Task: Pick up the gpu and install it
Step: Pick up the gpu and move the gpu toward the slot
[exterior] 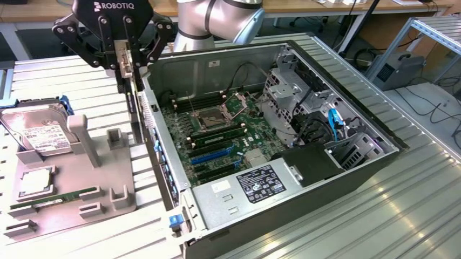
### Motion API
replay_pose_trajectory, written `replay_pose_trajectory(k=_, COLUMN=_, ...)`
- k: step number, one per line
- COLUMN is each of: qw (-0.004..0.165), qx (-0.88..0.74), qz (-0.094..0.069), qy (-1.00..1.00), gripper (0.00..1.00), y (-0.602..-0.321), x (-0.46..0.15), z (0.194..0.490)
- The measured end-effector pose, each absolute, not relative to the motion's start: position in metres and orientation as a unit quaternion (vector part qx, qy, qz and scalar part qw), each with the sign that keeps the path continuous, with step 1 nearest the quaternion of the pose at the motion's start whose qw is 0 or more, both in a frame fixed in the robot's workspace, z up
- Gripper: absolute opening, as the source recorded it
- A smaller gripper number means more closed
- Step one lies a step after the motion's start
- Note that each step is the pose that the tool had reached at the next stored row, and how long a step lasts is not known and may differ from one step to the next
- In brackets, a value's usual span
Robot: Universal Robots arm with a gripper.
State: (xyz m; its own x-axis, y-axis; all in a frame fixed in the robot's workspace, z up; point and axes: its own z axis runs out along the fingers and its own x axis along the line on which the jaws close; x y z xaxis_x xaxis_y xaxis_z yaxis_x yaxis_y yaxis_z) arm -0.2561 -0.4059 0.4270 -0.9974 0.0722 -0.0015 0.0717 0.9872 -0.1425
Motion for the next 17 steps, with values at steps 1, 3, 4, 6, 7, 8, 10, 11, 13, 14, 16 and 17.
replay_pose_trajectory(k=1, qw=0.002, qx=-0.036, qz=0.071, qy=-0.997, gripper=0.27, y=-0.406, x=-0.255, z=0.427)
replay_pose_trajectory(k=3, qw=0.003, qx=-0.036, qz=0.071, qy=-0.997, gripper=0.27, y=-0.406, x=-0.252, z=0.427)
replay_pose_trajectory(k=4, qw=0.003, qx=-0.036, qz=0.071, qy=-0.997, gripper=0.27, y=-0.406, x=-0.250, z=0.427)
replay_pose_trajectory(k=6, qw=0.004, qx=-0.036, qz=0.071, qy=-0.997, gripper=0.27, y=-0.406, x=-0.246, z=0.427)
replay_pose_trajectory(k=7, qw=0.005, qx=-0.036, qz=0.072, qy=-0.997, gripper=0.27, y=-0.406, x=-0.244, z=0.427)
replay_pose_trajectory(k=8, qw=0.005, qx=-0.036, qz=0.072, qy=-0.997, gripper=0.27, y=-0.406, x=-0.242, z=0.427)
replay_pose_trajectory(k=10, qw=0.006, qx=-0.036, qz=0.072, qy=-0.997, gripper=0.27, y=-0.406, x=-0.239, z=0.427)
replay_pose_trajectory(k=11, qw=0.006, qx=-0.036, qz=0.072, qy=-0.997, gripper=0.27, y=-0.406, x=-0.238, z=0.427)
replay_pose_trajectory(k=13, qw=0.006, qx=-0.036, qz=0.072, qy=-0.997, gripper=0.27, y=-0.406, x=-0.235, z=0.427)
replay_pose_trajectory(k=14, qw=0.007, qx=-0.036, qz=0.072, qy=-0.997, gripper=0.27, y=-0.406, x=-0.234, z=0.427)
replay_pose_trajectory(k=16, qw=0.007, qx=-0.036, qz=0.072, qy=-0.997, gripper=0.27, y=-0.406, x=-0.230, z=0.427)
replay_pose_trajectory(k=17, qw=0.008, qx=-0.036, qz=0.072, qy=-0.997, gripper=0.27, y=-0.406, x=-0.227, z=0.427)
